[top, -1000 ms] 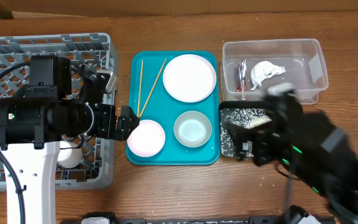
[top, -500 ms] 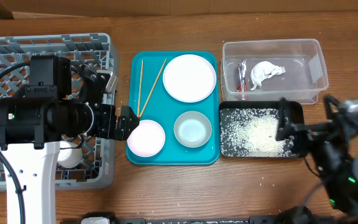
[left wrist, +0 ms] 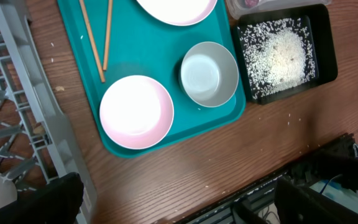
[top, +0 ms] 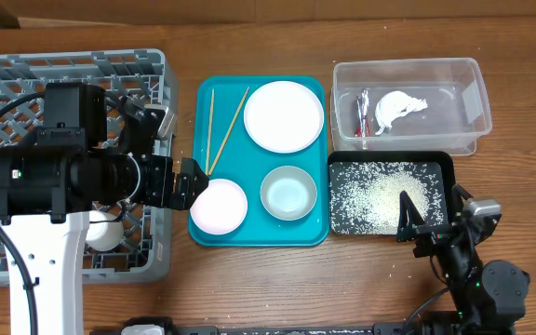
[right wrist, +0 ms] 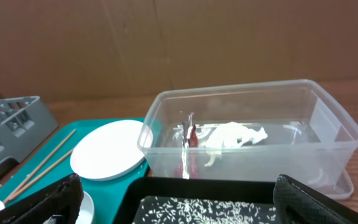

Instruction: Sort waste into correct bins and load items into the dishwasher

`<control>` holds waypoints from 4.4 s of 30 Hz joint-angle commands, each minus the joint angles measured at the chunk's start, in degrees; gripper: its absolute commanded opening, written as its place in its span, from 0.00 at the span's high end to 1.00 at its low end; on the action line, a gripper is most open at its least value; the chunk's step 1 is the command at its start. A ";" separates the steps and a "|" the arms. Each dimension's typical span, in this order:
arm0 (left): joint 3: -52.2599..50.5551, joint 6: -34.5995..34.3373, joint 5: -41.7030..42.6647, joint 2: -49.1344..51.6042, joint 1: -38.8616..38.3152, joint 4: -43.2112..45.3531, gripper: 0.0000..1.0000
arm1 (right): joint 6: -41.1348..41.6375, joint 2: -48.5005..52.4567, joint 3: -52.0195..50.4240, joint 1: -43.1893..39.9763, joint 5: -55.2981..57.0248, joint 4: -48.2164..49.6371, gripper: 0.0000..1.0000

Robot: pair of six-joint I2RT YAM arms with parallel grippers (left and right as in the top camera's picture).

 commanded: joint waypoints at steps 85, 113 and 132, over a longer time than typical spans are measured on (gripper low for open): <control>0.92 -24.39 -33.79 52.06 -12.07 39.54 0.79 | -0.55 -6.12 -16.55 -0.42 -1.25 18.47 0.00; 21.35 -14.27 -25.90 50.18 -7.87 9.64 0.96 | -0.55 -6.12 -16.55 -0.42 -1.25 18.47 0.00; 23.08 -15.50 -30.75 43.50 6.32 4.70 0.96 | -0.55 -6.12 -16.55 -0.42 -1.25 18.45 0.00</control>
